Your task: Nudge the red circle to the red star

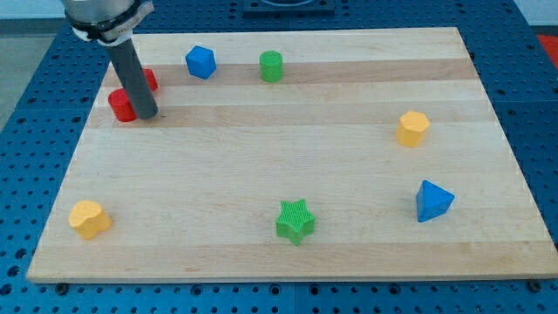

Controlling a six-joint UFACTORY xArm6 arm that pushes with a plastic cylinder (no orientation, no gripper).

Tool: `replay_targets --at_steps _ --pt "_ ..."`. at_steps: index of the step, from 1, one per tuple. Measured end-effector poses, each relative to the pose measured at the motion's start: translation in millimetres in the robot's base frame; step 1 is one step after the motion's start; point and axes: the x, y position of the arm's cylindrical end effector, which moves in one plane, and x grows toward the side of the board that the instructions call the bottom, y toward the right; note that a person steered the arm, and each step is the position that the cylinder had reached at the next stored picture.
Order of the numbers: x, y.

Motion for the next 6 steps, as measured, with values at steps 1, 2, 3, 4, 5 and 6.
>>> replay_targets --at_steps 1,2,3,4,5,6 --pt "17.8 -34.5" --pt "11.6 -70.3" --pt "7.0 -61.6" --pt "6.8 -60.4" --pt "2.1 -40.4" --pt "-1.0 -18.7"
